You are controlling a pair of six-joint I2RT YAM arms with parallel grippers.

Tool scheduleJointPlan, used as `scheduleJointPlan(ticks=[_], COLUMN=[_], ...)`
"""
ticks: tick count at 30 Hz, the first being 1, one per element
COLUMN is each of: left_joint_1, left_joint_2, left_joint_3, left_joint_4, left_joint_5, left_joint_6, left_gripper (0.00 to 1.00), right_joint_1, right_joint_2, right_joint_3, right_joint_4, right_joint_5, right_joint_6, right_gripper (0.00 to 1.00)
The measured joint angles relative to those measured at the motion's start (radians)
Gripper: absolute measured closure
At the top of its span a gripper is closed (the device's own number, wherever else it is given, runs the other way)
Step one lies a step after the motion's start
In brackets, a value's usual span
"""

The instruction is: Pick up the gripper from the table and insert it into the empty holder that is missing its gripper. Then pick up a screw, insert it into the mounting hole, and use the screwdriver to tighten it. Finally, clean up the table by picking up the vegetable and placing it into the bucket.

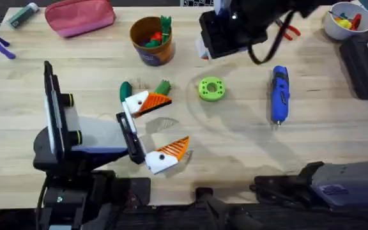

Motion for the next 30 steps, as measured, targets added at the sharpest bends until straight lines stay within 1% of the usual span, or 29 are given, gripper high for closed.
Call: scheduleJointPlan(ticks=[6,13,20,25,30], left_joint_1=[0.0,0.0,0.0,0.0,0.0], left_joint_2=[0.0,0.0,0.0,0.0,0.0], left_joint_3=[0.0,0.0,0.0,0.0,0.0], left_joint_4=[0.0,0.0,0.0,0.0,0.0], left_joint_5=[0.0,0.0,0.0,0.0,0.0], left_joint_6=[0.0,0.0,0.0,0.0,0.0], left_gripper=[0.016,0.016,0.015,0.016,0.016], right_joint_1=[0.027,0.027,0.044,0.092,0.136], right_joint_2=[-0.05,-0.053,-0.052,-0.021,0.041], right_joint_3=[0.022,0.124,0.203,0.255,0.318], right_joint_4=[-0.038,-0.156,-0.229,-0.289,-0.337], right_joint_5=[0.0,0.001,0.001,0.001,0.002], right_joint_6=[-0.107,-0.201,-0.257,-0.299,-0.336], right_gripper=[0.995,0.995,0.995,0.995,0.995])
